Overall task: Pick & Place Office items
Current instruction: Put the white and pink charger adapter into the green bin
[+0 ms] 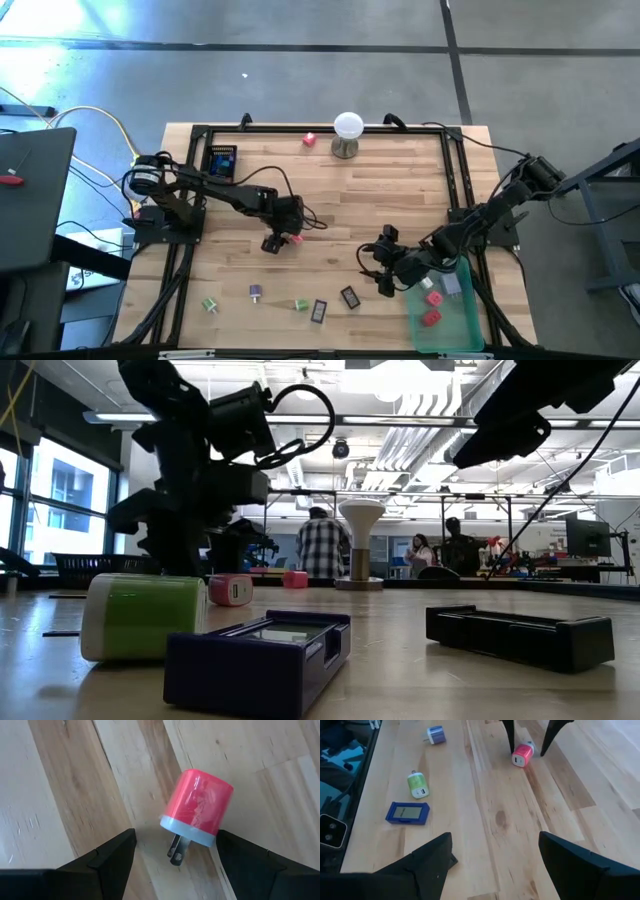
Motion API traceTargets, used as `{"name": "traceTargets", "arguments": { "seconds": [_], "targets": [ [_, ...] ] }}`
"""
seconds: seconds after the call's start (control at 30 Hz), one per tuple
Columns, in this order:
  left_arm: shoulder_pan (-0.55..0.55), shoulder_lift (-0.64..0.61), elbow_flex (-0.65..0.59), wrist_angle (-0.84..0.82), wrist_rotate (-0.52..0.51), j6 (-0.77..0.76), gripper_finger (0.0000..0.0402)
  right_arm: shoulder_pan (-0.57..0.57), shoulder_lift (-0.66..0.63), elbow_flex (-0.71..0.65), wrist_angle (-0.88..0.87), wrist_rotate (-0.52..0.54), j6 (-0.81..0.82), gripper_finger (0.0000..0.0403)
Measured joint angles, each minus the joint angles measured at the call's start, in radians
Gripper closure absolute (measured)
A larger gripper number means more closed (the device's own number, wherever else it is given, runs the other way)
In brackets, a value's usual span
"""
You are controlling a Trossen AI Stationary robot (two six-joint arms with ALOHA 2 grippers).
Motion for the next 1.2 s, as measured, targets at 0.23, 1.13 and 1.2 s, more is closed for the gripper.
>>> {"name": "traceTargets", "arguments": {
  "seconds": [0.23,1.13,1.2],
  "targets": [
    [-0.005,0.003,-0.001,0.032,0.000,0.000,0.0140,0.000,0.000,0.000,0.000,-0.019,-0.003,0.0116],
    [-0.055,0.004,0.009,0.044,-0.090,-0.115,0.0278,0.000,0.000,0.000,-0.002,-0.010,-0.002,0.0116],
    [-0.070,-0.005,0.011,0.049,-0.153,-0.110,0.0278,0.000,0.000,0.000,-0.002,0.010,0.017,0.0116]
  ]
}}
